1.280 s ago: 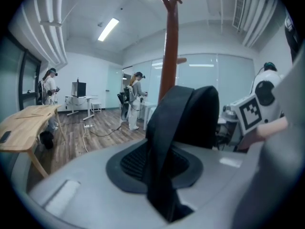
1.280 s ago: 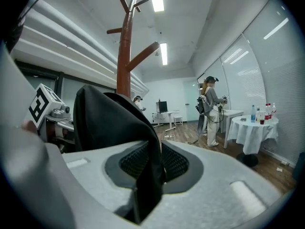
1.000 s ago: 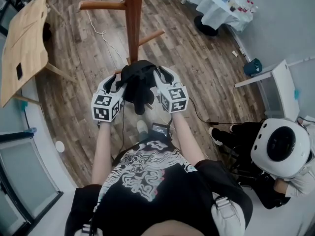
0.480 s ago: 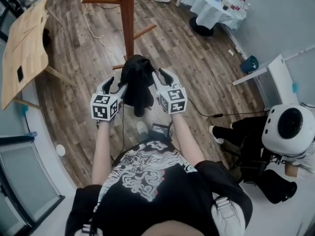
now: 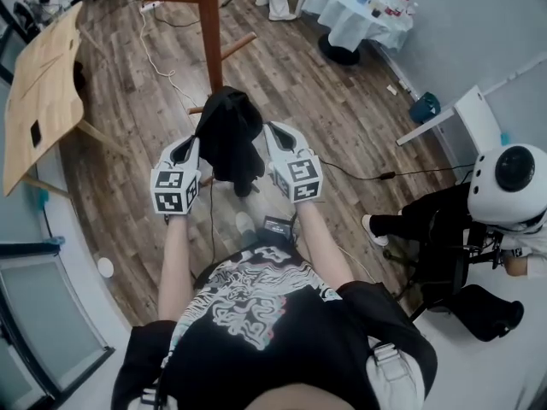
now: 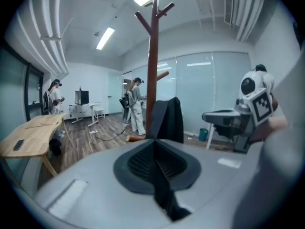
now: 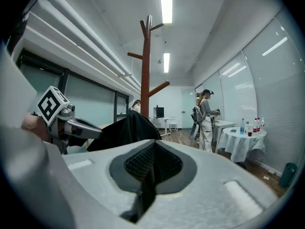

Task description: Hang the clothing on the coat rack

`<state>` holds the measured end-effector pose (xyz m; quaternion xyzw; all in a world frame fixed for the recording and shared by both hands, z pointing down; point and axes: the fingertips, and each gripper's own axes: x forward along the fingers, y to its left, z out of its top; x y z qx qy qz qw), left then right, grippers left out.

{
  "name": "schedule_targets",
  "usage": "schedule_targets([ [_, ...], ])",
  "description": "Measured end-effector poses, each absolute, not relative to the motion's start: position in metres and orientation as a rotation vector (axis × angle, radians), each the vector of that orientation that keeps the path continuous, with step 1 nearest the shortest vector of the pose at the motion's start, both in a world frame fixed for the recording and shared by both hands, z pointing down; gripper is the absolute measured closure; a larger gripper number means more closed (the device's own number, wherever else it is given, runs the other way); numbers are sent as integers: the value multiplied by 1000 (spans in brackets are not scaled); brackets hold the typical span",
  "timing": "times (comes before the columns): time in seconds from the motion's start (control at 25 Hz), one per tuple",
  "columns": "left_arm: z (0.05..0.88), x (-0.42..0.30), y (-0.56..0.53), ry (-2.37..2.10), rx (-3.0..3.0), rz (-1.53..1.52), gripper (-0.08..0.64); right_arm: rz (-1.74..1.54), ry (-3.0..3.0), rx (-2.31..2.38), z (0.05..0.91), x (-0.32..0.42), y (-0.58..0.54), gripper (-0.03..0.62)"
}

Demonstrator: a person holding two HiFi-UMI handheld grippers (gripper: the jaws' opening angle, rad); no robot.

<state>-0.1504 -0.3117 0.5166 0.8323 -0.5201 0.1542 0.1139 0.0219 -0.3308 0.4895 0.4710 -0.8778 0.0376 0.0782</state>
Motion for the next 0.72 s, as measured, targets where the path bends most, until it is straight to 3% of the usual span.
schedule_targets([
  [0.28, 509, -134, -267, -1529, 2463, 481, 562, 96, -2614, 1442, 483, 37, -277, 594],
  [0.44, 508, -135, -248, -1538, 2445, 471, 482, 93, -2607, 1438, 477, 39, -248, 594],
  [0.64, 493, -145, -224, -1614, 2449, 425, 498, 94, -2605, 1462, 472, 41, -214, 594],
  [0.72, 483, -148, -214, -1674, 2458, 412, 540, 87, -2607, 1467, 467, 42, -202, 594],
])
